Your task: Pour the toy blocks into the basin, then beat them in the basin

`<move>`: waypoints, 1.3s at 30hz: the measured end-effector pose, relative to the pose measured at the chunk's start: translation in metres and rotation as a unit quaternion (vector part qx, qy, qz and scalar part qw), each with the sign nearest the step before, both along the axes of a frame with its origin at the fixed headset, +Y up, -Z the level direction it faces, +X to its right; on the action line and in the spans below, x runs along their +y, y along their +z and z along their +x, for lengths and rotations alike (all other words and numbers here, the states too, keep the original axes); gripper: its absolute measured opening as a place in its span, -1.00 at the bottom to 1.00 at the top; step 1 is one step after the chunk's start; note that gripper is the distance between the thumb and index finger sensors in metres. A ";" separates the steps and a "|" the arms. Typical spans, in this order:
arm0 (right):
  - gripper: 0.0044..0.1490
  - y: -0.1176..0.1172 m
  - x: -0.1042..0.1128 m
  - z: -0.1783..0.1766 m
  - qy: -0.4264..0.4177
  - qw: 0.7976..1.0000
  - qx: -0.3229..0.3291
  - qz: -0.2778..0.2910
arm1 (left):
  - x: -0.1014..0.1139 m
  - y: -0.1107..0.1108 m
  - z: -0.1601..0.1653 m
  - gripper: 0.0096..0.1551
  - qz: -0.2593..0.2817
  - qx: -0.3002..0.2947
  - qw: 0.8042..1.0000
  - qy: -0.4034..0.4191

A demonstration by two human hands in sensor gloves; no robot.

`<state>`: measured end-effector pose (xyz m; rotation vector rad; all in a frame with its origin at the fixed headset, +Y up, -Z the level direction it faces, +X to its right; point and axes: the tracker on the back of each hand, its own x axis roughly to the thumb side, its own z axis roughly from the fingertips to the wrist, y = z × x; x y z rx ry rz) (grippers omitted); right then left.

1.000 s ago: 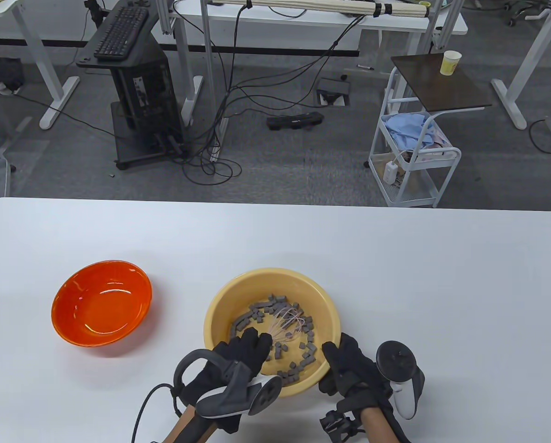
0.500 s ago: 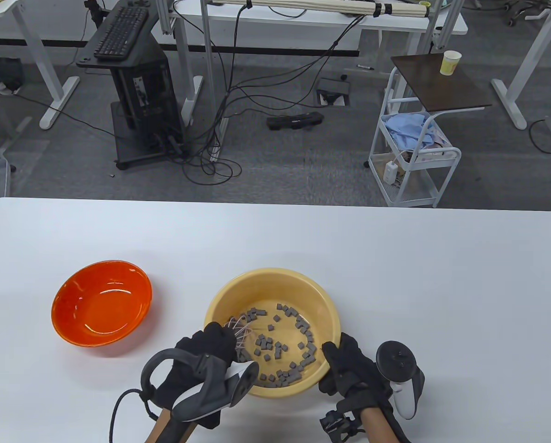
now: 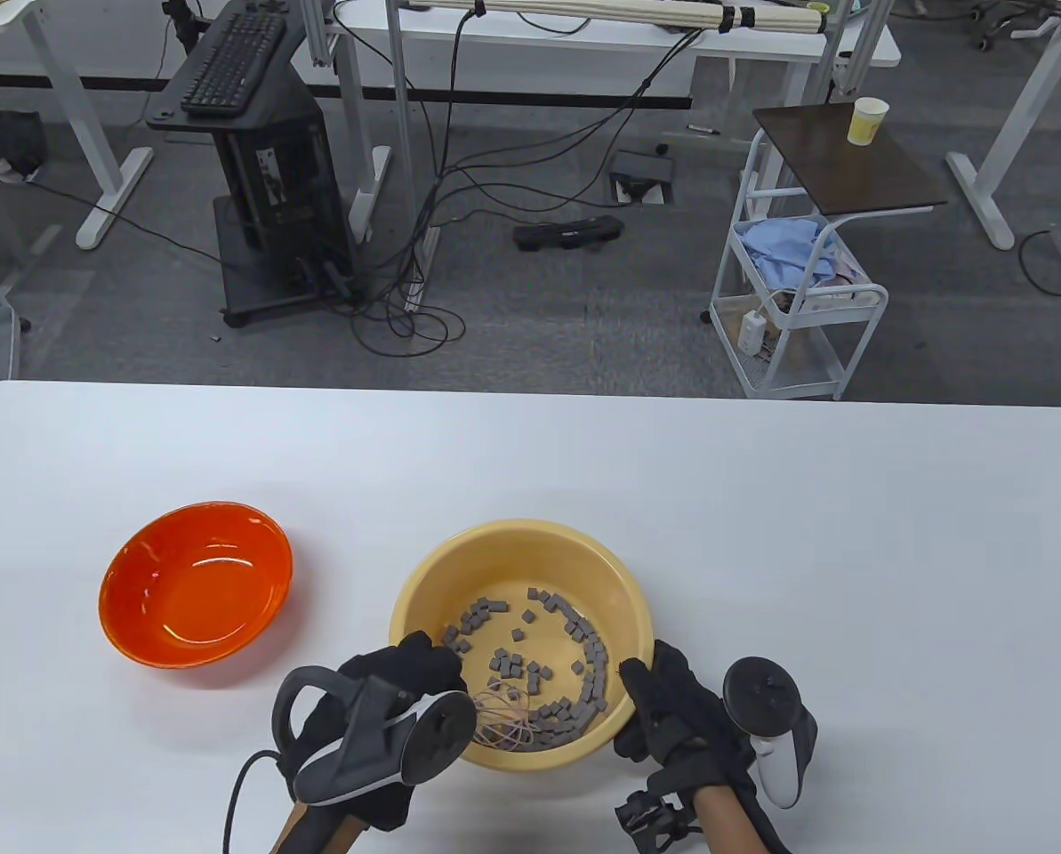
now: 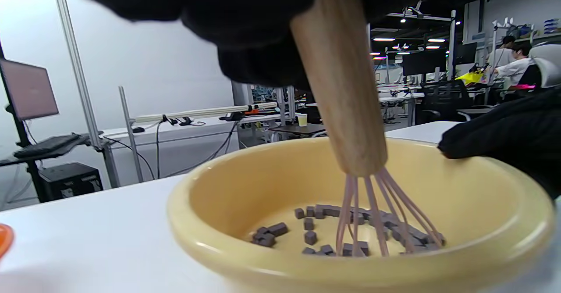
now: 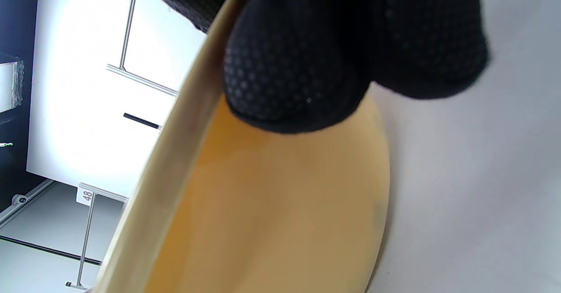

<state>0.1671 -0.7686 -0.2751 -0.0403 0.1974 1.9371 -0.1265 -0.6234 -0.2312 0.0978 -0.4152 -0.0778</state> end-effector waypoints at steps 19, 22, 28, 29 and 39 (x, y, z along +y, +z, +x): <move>-0.23 0.002 0.002 -0.001 -0.015 0.999 -0.010 -0.034 | -0.042 -0.006 0.035 -0.43 -0.045 -0.061 0.996 -0.045; -0.24 0.003 0.002 -0.001 -0.016 0.999 -0.011 -0.034 | -0.049 -0.010 0.034 -0.43 -0.016 -0.024 0.998 -0.059; -0.25 0.003 0.002 -0.001 -0.019 0.999 -0.012 -0.034 | -0.041 -0.014 0.017 -0.50 0.012 0.053 0.995 -0.078; -0.25 0.003 0.002 -0.001 -0.019 0.999 -0.012 -0.034 | -0.036 -0.013 0.014 -0.52 0.018 0.062 0.995 -0.078; -0.25 0.003 0.002 -0.001 -0.020 0.999 -0.012 -0.034 | -0.004 -0.001 0.002 -0.62 0.050 0.078 0.991 -0.092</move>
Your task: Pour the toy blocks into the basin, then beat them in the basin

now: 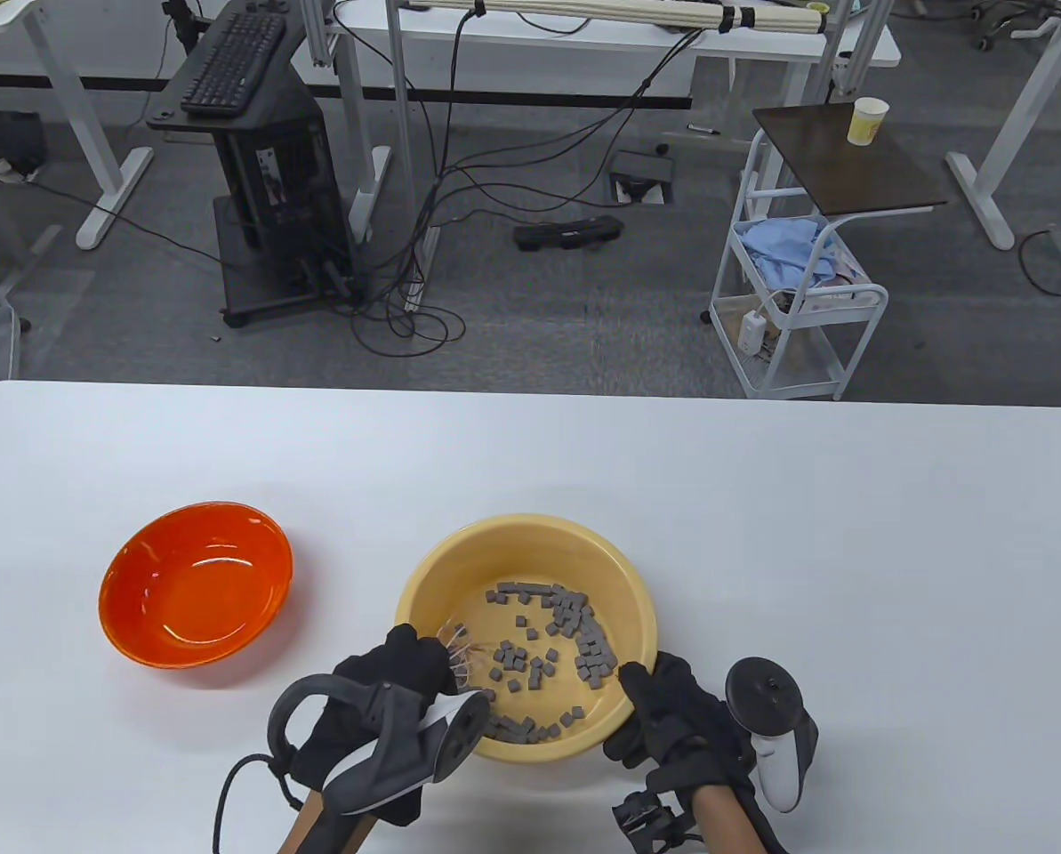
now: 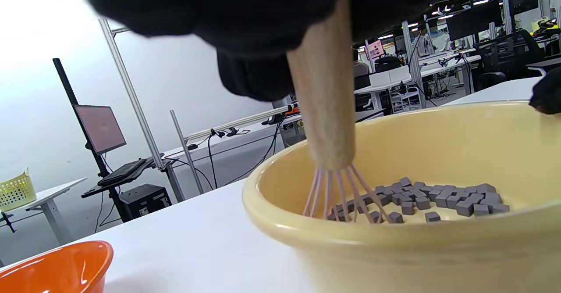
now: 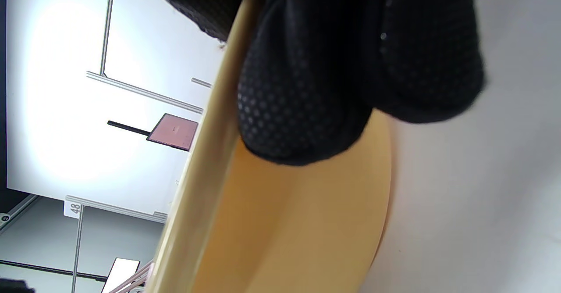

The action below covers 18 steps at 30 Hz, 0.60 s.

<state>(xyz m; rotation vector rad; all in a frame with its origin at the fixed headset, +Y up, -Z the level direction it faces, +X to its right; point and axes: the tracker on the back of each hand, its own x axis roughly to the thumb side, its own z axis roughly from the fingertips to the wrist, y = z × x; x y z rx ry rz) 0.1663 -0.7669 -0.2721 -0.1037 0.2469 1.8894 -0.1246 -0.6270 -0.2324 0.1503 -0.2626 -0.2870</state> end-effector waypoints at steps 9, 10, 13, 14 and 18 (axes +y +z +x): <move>-0.23 -0.001 0.000 0.000 0.005 1.000 0.001 0.004 | 0.010 0.004 -0.008 -0.50 0.012 -0.017 0.998 0.064; -0.23 -0.001 0.000 0.000 0.006 1.000 0.001 0.004 | 0.010 0.004 -0.008 -0.51 0.012 -0.019 0.997 0.072; -0.24 -0.001 0.000 0.000 0.006 1.000 0.001 0.004 | 0.010 0.003 -0.010 -0.52 -0.009 -0.041 0.991 0.127; -0.24 -0.001 0.000 0.000 0.006 1.000 0.000 0.004 | 0.009 0.003 -0.010 -0.52 -0.014 -0.044 0.990 0.135; -0.23 0.000 0.000 0.000 0.006 1.000 0.000 0.005 | 0.002 0.001 -0.004 -0.53 -0.048 -0.079 0.981 0.171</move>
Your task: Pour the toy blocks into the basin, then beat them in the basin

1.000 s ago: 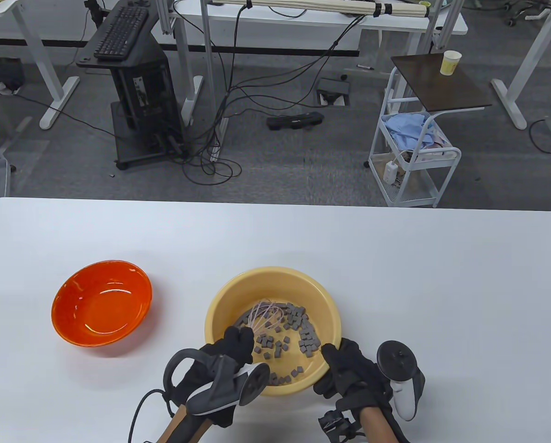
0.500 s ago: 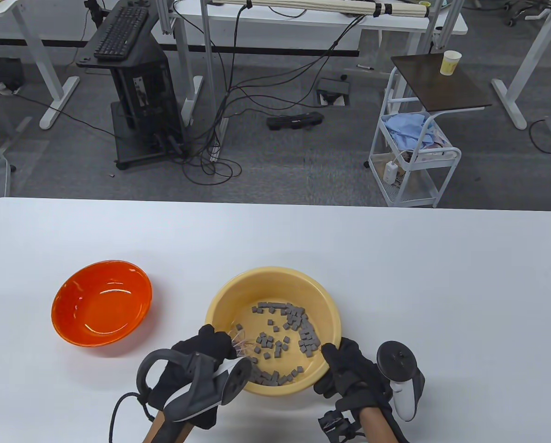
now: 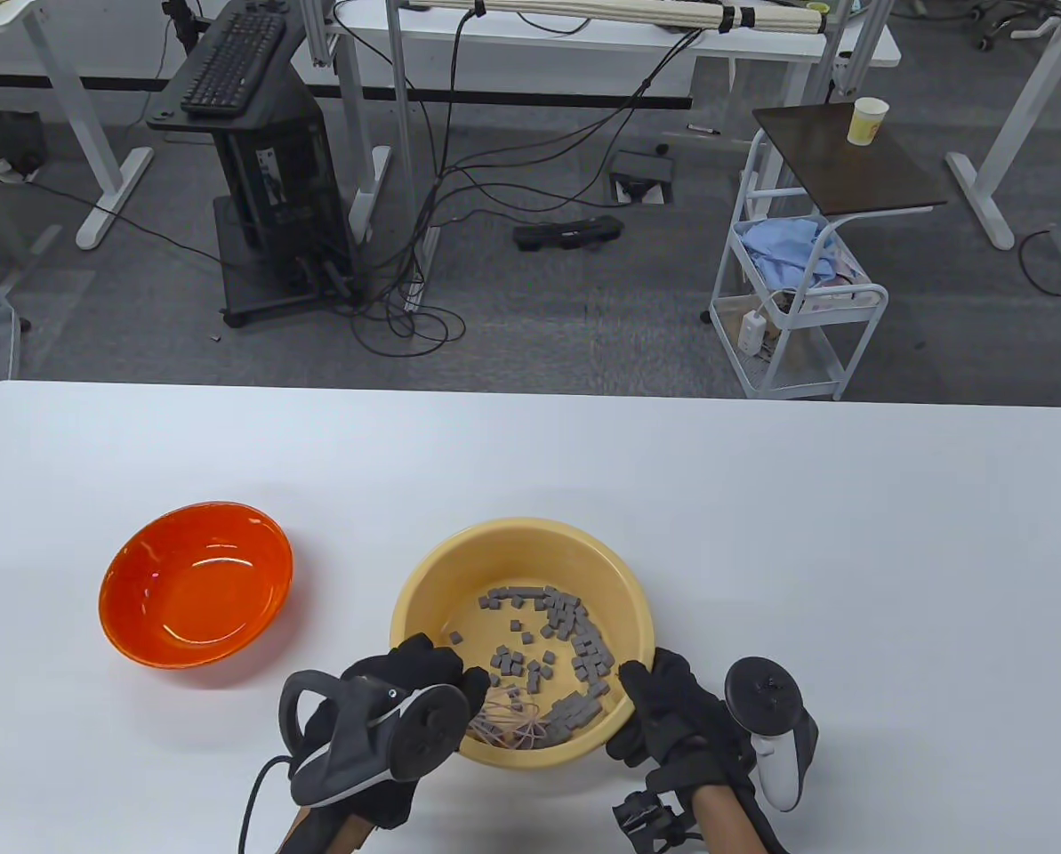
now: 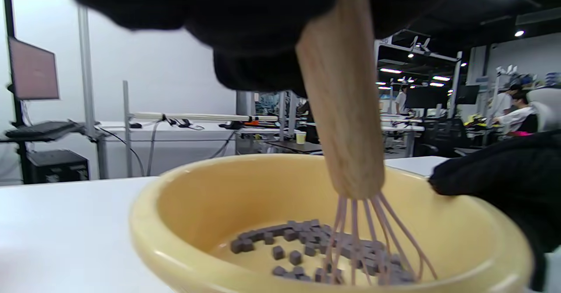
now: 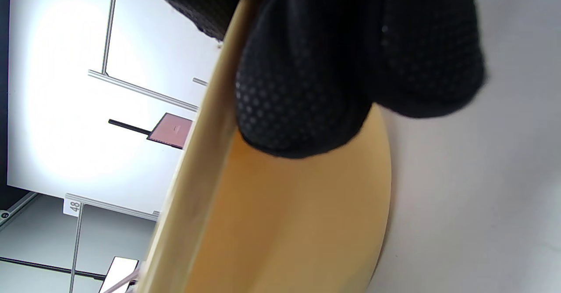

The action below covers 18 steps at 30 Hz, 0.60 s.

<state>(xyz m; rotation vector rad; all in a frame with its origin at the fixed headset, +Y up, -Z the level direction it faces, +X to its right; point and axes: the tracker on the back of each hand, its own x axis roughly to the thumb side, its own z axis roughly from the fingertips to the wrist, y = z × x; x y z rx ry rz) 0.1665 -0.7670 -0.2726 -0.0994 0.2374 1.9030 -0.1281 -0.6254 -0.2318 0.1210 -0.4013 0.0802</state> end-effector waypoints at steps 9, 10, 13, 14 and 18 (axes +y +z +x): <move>-0.23 0.000 0.000 0.000 0.000 1.000 0.000 0.000 | -0.022 -0.005 0.024 -0.45 -0.083 -0.104 0.991 0.007; -0.23 0.000 0.000 0.000 0.000 1.000 0.000 0.000 | -0.025 -0.004 0.028 -0.44 -0.091 -0.109 0.990 -0.007; -0.23 0.000 0.000 0.000 -0.002 1.000 0.001 0.001 | -0.034 -0.004 0.037 -0.42 -0.089 -0.116 0.988 -0.052; -0.23 0.000 0.000 -0.001 -0.002 1.000 0.001 0.002 | -0.036 -0.003 0.040 -0.43 -0.080 -0.111 0.989 -0.064; -0.22 0.000 -0.001 -0.002 -0.002 1.000 0.001 0.003 | -0.046 -0.005 0.046 -0.44 -0.034 -0.073 0.989 -0.124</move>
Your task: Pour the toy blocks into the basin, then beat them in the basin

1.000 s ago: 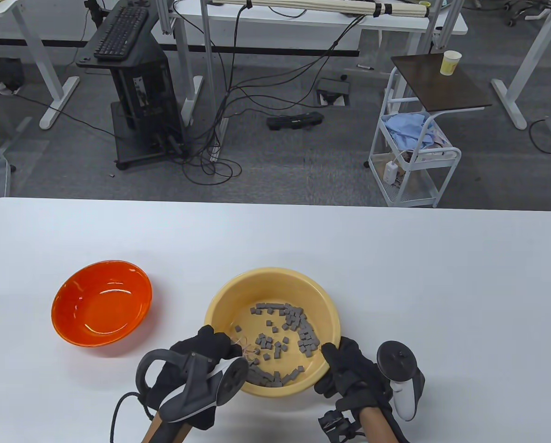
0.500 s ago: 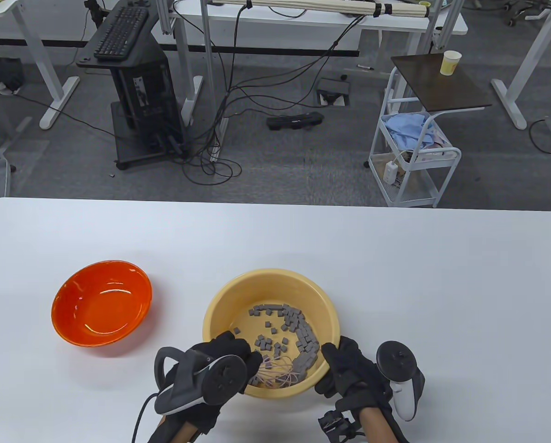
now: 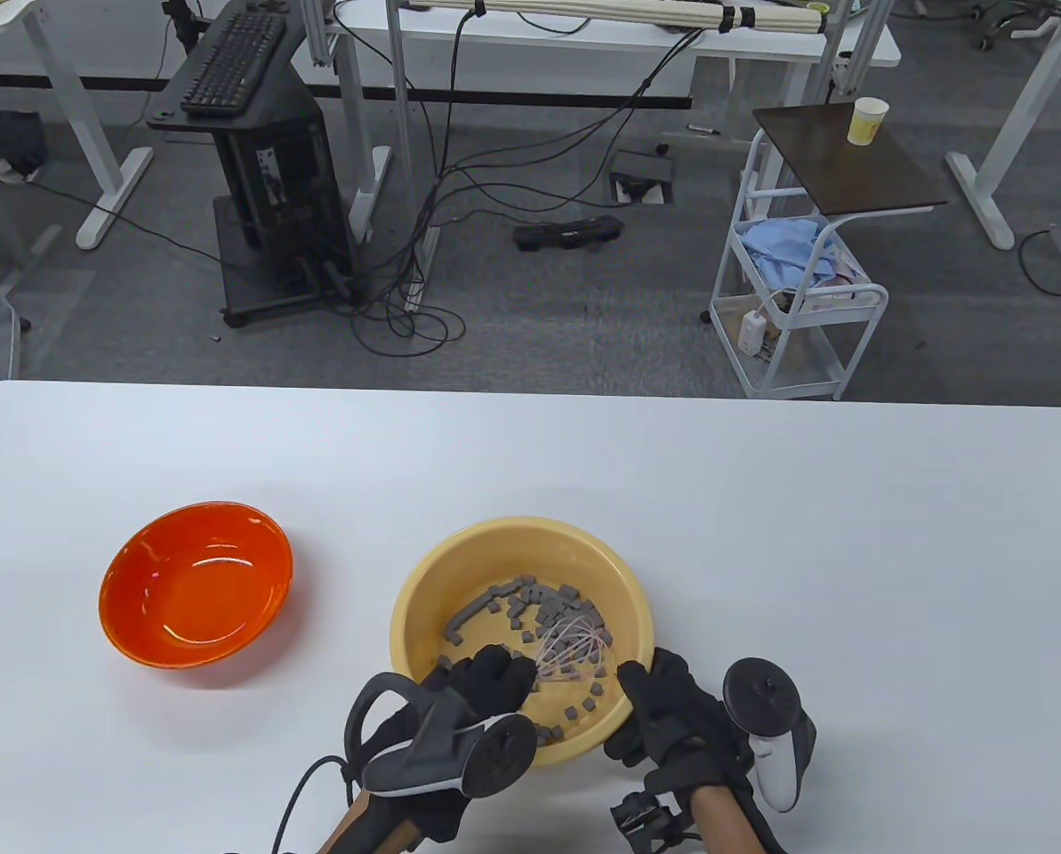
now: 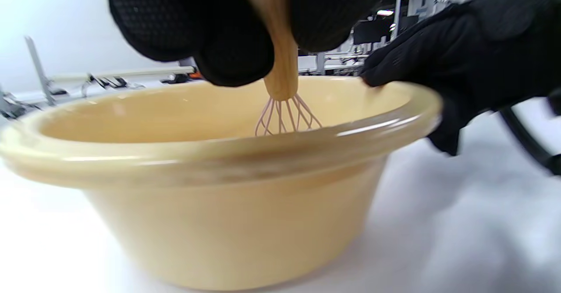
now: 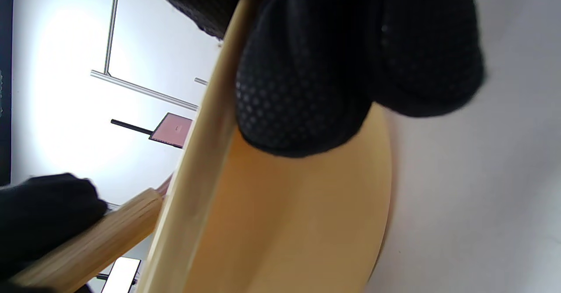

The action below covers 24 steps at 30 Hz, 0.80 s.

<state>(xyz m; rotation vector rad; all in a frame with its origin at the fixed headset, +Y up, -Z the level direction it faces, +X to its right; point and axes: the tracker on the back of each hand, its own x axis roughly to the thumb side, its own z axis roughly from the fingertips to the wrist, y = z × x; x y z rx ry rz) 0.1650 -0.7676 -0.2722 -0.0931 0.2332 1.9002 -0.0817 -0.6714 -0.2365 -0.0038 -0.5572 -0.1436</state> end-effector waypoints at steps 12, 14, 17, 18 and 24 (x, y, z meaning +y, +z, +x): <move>-0.23 0.000 0.000 0.000 0.000 1.000 0.000 0.001 | 0.012 -0.008 -0.025 -0.53 0.053 0.118 0.990 -0.047; -0.23 0.000 0.000 -0.001 0.000 1.000 0.000 0.001 | 0.018 -0.007 -0.028 -0.55 0.055 0.125 0.990 -0.047; -0.23 0.000 0.000 -0.001 0.001 1.000 0.000 0.001 | 0.030 -0.004 -0.033 -0.58 0.051 0.138 0.987 -0.059; -0.23 0.000 0.000 -0.001 0.001 1.000 0.000 0.001 | 0.032 -0.003 -0.034 -0.58 0.051 0.140 0.987 -0.058; -0.22 0.000 0.000 -0.001 0.003 1.000 -0.002 0.002 | 0.050 0.005 -0.039 -0.62 0.038 0.134 0.989 -0.058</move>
